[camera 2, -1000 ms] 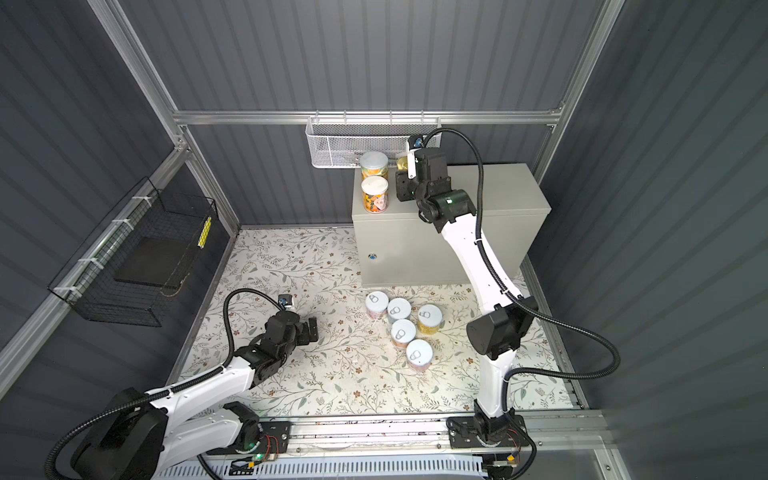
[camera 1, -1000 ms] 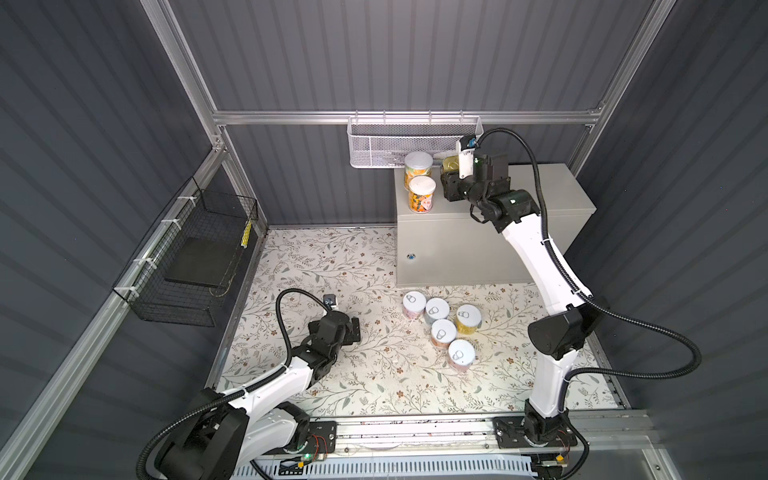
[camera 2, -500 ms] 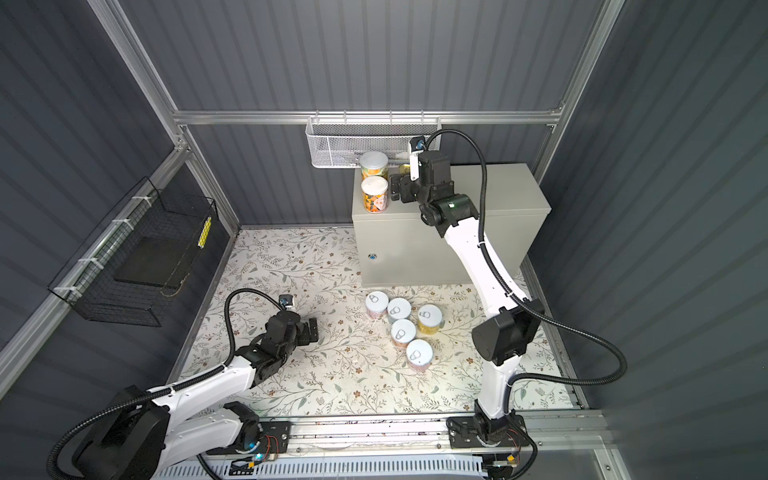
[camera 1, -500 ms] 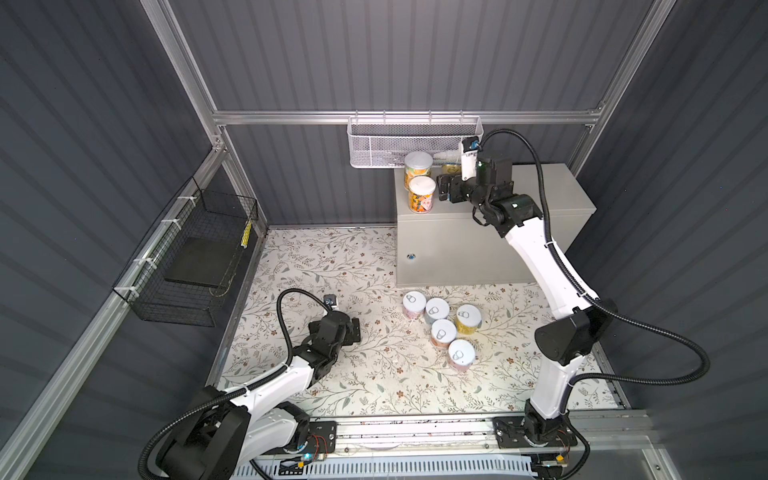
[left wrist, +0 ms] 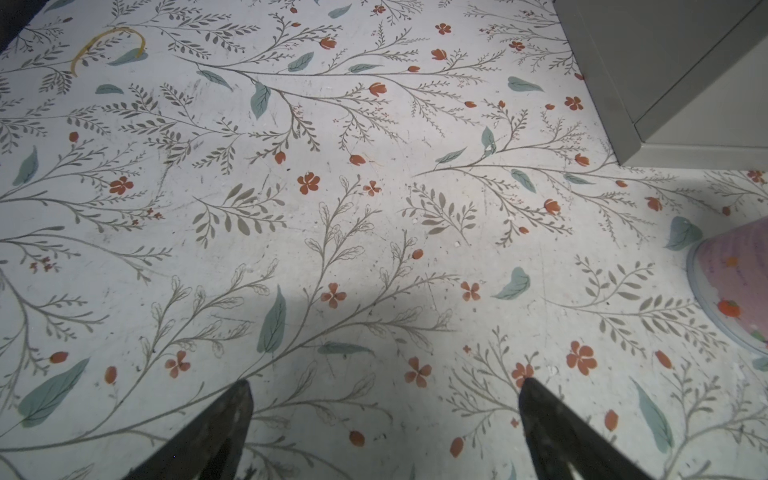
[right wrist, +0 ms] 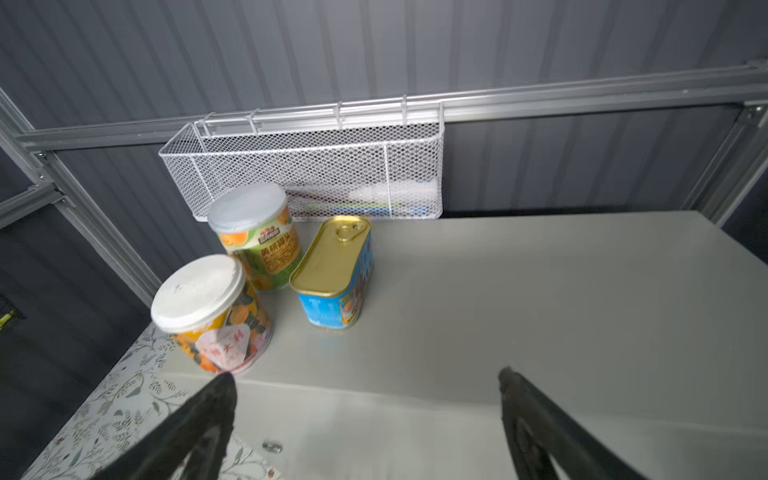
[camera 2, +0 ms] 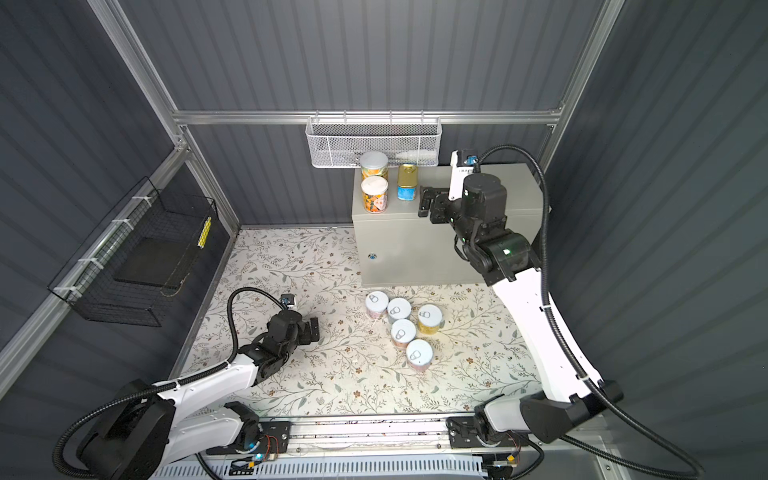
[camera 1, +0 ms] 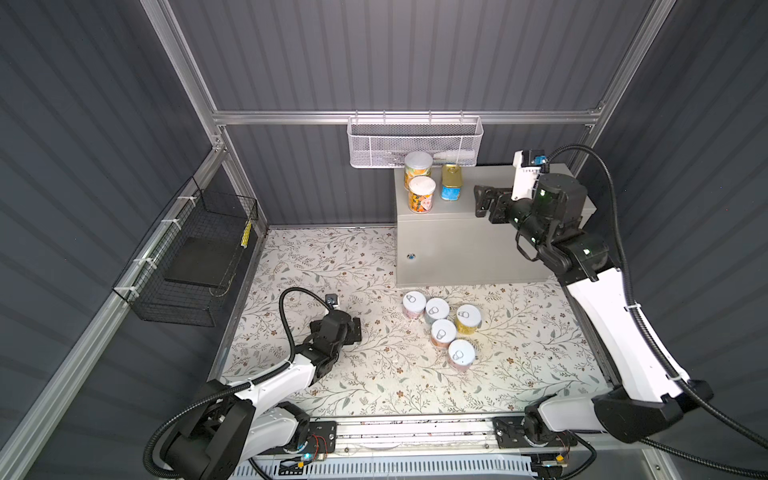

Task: Place and organize the canned foods onto the counter
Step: 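Pull the right gripper back down while the left gripper approaches the pink can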

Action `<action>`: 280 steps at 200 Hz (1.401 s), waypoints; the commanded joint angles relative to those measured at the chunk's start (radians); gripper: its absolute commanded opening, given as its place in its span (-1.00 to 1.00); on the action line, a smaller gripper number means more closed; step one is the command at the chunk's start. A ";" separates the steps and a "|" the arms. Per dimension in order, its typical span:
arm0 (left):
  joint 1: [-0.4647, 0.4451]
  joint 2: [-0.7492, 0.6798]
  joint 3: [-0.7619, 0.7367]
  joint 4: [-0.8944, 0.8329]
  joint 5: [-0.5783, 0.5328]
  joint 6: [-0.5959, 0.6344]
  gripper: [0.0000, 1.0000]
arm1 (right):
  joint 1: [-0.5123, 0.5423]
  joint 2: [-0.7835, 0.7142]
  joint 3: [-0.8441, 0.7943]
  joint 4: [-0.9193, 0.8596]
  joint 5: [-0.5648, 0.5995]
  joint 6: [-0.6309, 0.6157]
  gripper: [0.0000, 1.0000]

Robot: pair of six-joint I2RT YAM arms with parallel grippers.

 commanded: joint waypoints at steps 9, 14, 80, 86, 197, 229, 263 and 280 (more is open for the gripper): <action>0.004 0.041 0.033 0.035 0.018 -0.002 0.99 | 0.014 -0.056 -0.092 -0.215 -0.072 0.102 0.98; 0.004 0.054 0.038 0.040 0.036 -0.004 0.99 | 0.015 -0.071 -0.114 -0.226 -0.092 0.108 0.98; -0.028 0.199 0.192 -0.031 0.113 -0.007 0.99 | 0.047 -0.132 -0.267 -0.271 -0.272 0.256 0.98; -0.043 0.201 0.208 -0.048 0.110 -0.002 0.99 | 0.047 -0.132 -0.272 -0.267 -0.278 0.266 0.98; -0.183 0.353 0.438 -0.218 0.108 -0.007 0.99 | 0.045 -0.127 -0.266 -0.196 -0.356 0.274 0.98; -0.185 0.381 0.448 -0.227 0.111 -0.010 0.99 | 0.043 -0.137 -0.285 -0.160 -0.415 0.287 0.98; -0.185 0.373 0.439 -0.211 0.111 -0.013 0.99 | 0.042 -0.128 -0.279 -0.147 -0.397 0.278 0.98; -0.186 0.370 0.438 -0.210 0.109 -0.013 0.99 | 0.041 -0.133 -0.291 -0.131 -0.395 0.280 0.98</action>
